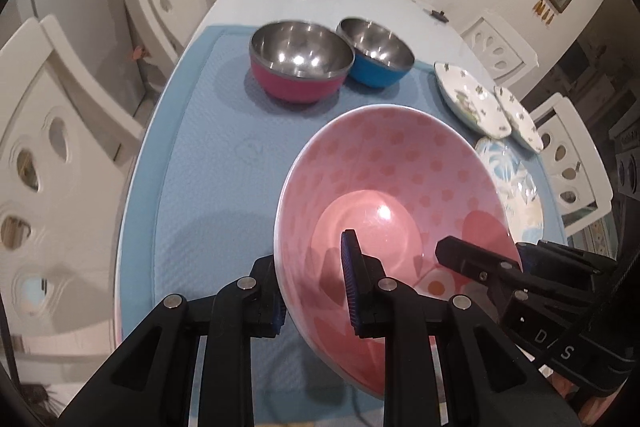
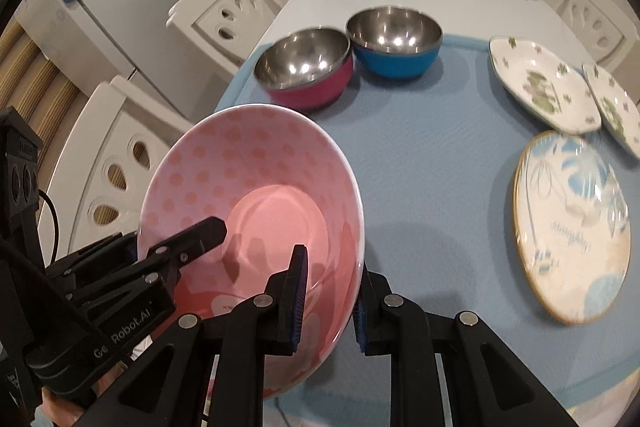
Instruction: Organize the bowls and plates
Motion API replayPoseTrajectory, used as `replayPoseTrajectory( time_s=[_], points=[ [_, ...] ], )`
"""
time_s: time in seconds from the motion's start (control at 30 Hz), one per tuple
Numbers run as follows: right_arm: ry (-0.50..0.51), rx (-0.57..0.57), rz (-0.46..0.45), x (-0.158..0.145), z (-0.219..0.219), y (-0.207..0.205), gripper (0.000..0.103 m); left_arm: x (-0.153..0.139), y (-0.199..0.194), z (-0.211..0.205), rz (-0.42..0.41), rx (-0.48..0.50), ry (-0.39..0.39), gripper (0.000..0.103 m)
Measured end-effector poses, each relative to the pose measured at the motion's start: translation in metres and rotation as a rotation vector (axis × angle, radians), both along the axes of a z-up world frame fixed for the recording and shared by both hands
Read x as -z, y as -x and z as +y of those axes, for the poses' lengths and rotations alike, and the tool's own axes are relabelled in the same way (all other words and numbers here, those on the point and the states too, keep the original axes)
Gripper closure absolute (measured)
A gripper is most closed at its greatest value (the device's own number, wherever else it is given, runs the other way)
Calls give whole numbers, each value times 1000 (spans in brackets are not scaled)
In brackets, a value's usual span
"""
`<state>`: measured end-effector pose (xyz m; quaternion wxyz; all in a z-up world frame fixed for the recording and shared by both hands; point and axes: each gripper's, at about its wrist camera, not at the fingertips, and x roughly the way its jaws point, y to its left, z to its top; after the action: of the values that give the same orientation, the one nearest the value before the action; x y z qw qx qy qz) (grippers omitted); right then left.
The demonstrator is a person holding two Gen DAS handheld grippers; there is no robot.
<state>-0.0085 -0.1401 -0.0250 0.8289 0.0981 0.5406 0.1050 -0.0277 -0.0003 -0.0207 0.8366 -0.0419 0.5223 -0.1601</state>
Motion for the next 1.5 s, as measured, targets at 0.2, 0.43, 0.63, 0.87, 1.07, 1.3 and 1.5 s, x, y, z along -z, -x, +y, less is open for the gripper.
replayPoseTrajectory(
  time_s=[0.2,0.43,0.63,0.87,1.07,1.3,1.5],
  points=[
    [-3,-5,64,22,8,21,84,27,16,4,40,-30,-18,84],
    [17,-15,90,47,13,23,84,46,22,4,57,-43,-44,83],
    [8,-5,99,53,9,30,84,48,28,6,43,-50,-51,83],
    [-42,0,109,36,-3,38,84,33,35,19,34,-71,-59,81],
    [-142,-9,89,-1,-20,56,84,-10,45,39,-34,-89,-29,81],
    [-139,-40,-68,-65,-24,51,84,-75,32,35,-206,-67,-28,78],
    [-122,-34,-185,-104,-30,23,84,-105,5,24,-292,-43,-18,70]
  ],
)
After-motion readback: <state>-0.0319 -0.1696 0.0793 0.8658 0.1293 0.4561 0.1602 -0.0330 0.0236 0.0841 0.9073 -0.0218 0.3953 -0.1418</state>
